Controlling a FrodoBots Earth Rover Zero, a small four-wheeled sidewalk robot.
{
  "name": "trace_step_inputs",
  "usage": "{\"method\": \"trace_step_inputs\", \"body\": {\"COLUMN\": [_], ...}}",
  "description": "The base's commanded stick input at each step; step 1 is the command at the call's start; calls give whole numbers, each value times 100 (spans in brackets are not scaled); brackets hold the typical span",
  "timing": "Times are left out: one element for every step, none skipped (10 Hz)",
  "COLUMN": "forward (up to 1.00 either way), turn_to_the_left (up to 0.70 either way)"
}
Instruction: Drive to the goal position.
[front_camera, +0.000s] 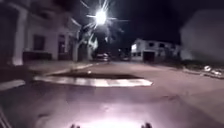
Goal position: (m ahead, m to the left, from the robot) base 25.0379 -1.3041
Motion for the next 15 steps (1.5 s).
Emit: {"method": "trace_step_inputs", "body": {"forward": [85,85,85,85,85,85,85,85,85,85,85,85,85,85,85], "turn_to_the_left": [0,0,0,0,0,0,0,0,0,0,0,0,0,-20,-34]}}
